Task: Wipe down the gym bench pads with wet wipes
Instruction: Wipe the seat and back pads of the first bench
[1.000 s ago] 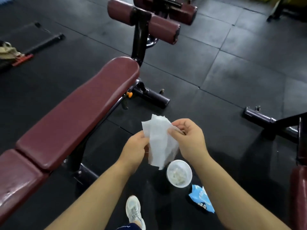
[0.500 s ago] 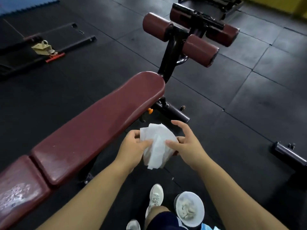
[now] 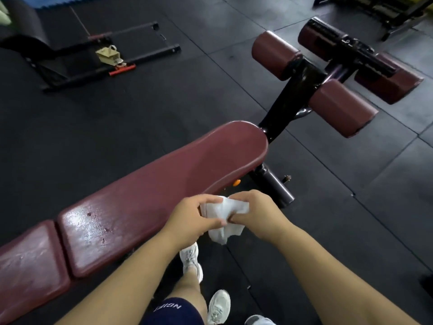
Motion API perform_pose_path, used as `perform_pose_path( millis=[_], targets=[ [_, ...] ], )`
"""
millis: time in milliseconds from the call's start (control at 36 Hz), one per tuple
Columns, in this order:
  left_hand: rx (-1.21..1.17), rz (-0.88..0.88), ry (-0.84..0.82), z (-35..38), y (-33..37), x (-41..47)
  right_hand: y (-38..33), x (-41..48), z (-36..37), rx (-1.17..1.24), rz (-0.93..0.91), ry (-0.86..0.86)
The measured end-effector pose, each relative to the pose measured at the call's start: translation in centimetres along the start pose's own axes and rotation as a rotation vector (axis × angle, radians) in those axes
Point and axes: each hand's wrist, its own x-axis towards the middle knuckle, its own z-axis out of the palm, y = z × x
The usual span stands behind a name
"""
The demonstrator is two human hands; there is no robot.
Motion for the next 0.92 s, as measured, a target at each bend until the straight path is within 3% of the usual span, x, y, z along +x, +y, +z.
perform_pose_path(
  millis=[250, 333, 472, 750, 917],
  targets=[
    [0.371, 0.116, 0.003, -3.8, 2.0, 10.2, -0.9, 9.1, -3.3, -0.096, 0.005, 0.074],
    [0.449, 0.178, 0.008, -5.5, 2.5, 13.9, -1.4, 12.1, -4.8, -0.022, 0.066, 0.083],
    [0.727, 0.225, -0.124, -7.6, 2.5, 19.7, -0.8, 16.2, -5.9, 0.038, 0.153, 0.072],
    [0.909, -0.016, -0.347, -6.9, 1.5, 28.5, 6.6, 23.2, -9.7, -0.121, 0.365, 0.064],
    [0.887, -0.19, -0.333, -4.6, 1.3, 33.4, 10.8, 29.5, -14.2, -0.186, 0.407, 0.157]
  ],
)
